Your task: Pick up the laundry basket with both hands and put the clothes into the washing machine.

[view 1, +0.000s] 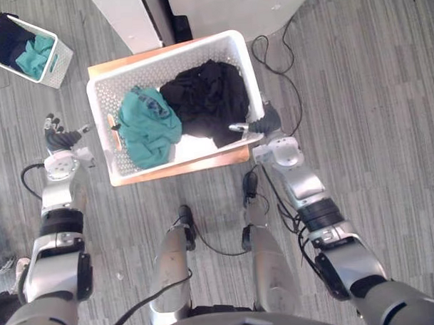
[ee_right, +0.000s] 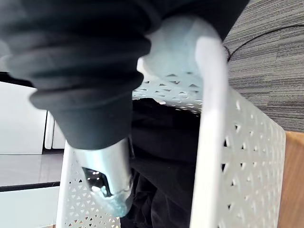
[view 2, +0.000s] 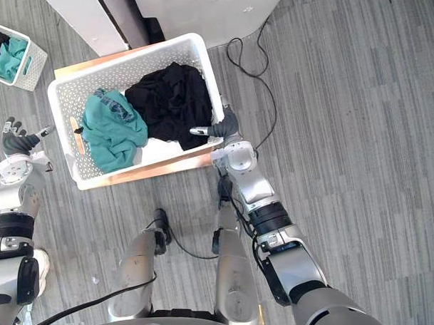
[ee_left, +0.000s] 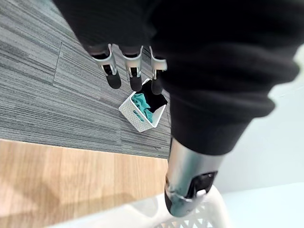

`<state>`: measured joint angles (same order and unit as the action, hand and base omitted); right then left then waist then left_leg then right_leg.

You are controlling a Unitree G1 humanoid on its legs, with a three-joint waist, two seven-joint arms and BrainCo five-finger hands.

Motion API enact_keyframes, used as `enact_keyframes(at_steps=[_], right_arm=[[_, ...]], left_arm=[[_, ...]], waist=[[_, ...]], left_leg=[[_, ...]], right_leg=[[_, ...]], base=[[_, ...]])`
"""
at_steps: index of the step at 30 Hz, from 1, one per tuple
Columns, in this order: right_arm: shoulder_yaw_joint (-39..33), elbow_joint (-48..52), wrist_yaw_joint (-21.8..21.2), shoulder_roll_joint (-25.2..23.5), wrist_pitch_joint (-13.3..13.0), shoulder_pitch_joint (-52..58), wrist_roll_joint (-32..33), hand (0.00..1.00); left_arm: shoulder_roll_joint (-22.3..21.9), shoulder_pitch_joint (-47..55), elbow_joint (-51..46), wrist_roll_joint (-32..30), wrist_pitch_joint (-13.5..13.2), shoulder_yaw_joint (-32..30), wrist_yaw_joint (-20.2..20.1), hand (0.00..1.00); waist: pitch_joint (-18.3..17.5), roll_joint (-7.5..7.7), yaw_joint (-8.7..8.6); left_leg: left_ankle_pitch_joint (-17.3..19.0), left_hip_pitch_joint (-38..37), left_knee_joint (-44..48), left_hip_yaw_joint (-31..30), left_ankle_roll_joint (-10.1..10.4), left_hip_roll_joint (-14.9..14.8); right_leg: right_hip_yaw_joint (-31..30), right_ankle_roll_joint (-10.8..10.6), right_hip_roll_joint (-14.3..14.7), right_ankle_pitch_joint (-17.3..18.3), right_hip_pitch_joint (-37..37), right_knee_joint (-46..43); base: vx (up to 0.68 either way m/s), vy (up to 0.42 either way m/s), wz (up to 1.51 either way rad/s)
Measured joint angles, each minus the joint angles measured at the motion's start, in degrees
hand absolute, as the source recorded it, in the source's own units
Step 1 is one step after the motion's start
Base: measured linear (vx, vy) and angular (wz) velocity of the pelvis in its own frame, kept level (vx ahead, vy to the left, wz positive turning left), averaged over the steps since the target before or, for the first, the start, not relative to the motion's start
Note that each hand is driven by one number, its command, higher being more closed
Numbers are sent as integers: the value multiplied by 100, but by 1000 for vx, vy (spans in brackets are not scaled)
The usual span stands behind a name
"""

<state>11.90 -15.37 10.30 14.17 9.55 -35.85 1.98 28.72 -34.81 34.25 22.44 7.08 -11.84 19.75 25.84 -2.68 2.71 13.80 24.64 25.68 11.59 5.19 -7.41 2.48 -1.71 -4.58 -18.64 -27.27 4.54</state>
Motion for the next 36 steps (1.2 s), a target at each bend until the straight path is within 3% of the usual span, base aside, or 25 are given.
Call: enact_keyframes(at_steps=[7,11,16,23,36], right_arm=[[-96,139,-21,45,4,56,-13,0],[-374,390,-30,445,21,25,-27,0],[-657,391,-23,715,24,-137,-233,0],[-632,293,-31,675,48,-282,-248,0],[-480,-139,92,435,60,-731,-460,0]], left_arm=[[0,86,-483,-3,-56,-160,4,0],[0,339,-832,-3,-92,-179,2,0],[-87,570,-888,1,-127,-177,-3,0],[-474,635,-807,0,-139,-157,-4,0],[-801,223,-197,-15,-102,357,129,0]], waist=[[34,59,-6],[120,202,-51],[139,237,-87],[141,240,-117],[149,256,-146]], left_leg=[[-29,-86,-59,0,30,-20],[-27,-150,-34,-37,29,-16],[-12,-82,42,-68,9,-5],[18,-27,125,-65,-10,-6],[84,161,332,-52,-32,-28]], right_leg=[[-4,0,3,2,59,-3],[16,-11,8,42,136,-46],[51,-17,1,44,129,-54],[52,-16,2,44,99,-65],[-9,20,3,69,-76,-159]], base=[[-55,-7,0],[-70,-3,3],[-66,9,5],[-53,14,0],[-77,7,-2]])
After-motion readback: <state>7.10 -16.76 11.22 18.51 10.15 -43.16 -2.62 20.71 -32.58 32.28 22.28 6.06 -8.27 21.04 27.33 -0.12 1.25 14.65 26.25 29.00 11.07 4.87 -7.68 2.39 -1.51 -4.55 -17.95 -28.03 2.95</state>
